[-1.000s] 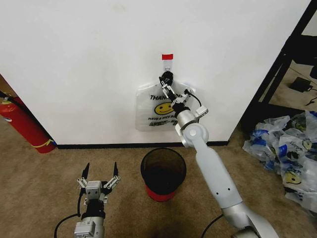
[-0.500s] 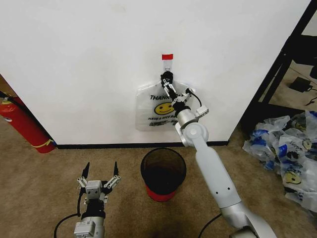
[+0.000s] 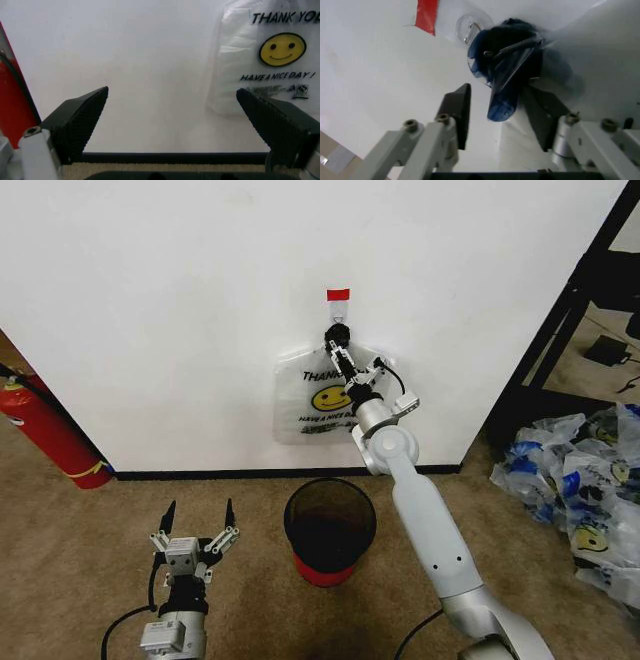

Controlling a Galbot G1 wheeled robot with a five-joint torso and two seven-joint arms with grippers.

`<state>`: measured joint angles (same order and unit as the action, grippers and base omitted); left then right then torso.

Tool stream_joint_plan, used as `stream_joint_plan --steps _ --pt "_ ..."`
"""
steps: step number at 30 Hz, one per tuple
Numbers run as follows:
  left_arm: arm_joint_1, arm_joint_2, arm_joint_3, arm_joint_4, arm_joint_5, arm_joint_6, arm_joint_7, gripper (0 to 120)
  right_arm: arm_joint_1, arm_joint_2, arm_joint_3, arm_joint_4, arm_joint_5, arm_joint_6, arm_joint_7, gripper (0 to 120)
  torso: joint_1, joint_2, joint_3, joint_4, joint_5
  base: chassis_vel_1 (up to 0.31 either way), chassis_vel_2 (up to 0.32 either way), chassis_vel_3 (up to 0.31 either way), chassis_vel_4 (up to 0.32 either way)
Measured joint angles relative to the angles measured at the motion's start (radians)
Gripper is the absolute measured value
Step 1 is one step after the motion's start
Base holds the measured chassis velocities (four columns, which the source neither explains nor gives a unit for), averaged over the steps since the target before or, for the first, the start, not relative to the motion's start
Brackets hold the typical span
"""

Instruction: Pick up the garbage bag from the wall and place it over the trash bin.

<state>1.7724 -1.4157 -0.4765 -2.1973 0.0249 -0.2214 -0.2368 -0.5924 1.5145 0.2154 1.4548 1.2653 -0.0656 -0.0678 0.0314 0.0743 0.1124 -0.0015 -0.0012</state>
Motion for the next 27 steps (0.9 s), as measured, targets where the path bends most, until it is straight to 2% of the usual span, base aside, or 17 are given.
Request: stream_joint_plan --steps 1,4,6,7,8,9,10,12,27 --pt "0.000 0.000 0.000 0.000 0.000 0.000 0.000 100 0.000 0.000 0.000 0.000 0.000 0.000 0.000 43 0.000 0.000 0.000 0.0000 0.0000 0.000 0.000 0.000 0.000" --pt "0.003 0.000 0.000 0.000 0.000 -0.001 0.000 100 0.000 0.002 0.003 -0.003 0.000 0.000 0.002 25 0.000 0.000 0.000 0.0000 0.0000 0.000 0.000 0.000 0.000" --pt "0.003 -0.001 0.000 -0.001 0.000 -0.001 0.000 100 0.000 0.002 0.004 -0.004 0.000 0.000 0.003 22 0.000 0.000 0.000 0.0000 0.0000 0.000 0.000 0.000 0.000" --pt "0.004 -0.001 0.000 -0.001 0.000 -0.001 0.000 100 0.000 0.002 0.005 -0.005 0.000 0.000 0.003 15 0.000 0.000 0.000 0.0000 0.0000 0.000 0.000 0.000 0.000" --pt "0.004 -0.001 0.000 -0.001 0.000 -0.001 0.000 100 0.000 0.002 0.005 -0.005 0.000 0.000 0.003 15 0.000 0.000 0.000 0.0000 0.0000 0.000 0.000 0.000 0.000" --pt "0.004 -0.001 0.000 -0.002 0.000 -0.001 0.000 100 0.000 0.003 0.006 -0.005 0.000 0.000 0.004 10 0.000 0.000 0.000 0.0000 0.0000 0.000 0.000 0.000 0.000" --pt "0.004 -0.001 0.000 -0.002 0.000 -0.001 0.000 100 0.000 0.003 0.006 -0.005 -0.001 0.000 0.004 10 0.000 0.000 0.000 0.0000 0.0000 0.000 0.000 0.000 0.000" --pt "0.004 -0.002 0.000 -0.003 0.001 -0.001 0.000 100 0.000 0.004 0.007 -0.006 -0.001 0.000 0.005 0 0.000 0.000 0.000 0.0000 0.0000 0.000 0.000 0.000 0.000" --pt "0.012 -0.004 0.002 -0.019 0.003 -0.001 -0.002 100 -0.012 -0.004 0.018 0.018 -0.010 -0.001 0.020 0 0.000 0.000 0.000 0.0001 0.0000 0.000 0.000 0.000 0.000"
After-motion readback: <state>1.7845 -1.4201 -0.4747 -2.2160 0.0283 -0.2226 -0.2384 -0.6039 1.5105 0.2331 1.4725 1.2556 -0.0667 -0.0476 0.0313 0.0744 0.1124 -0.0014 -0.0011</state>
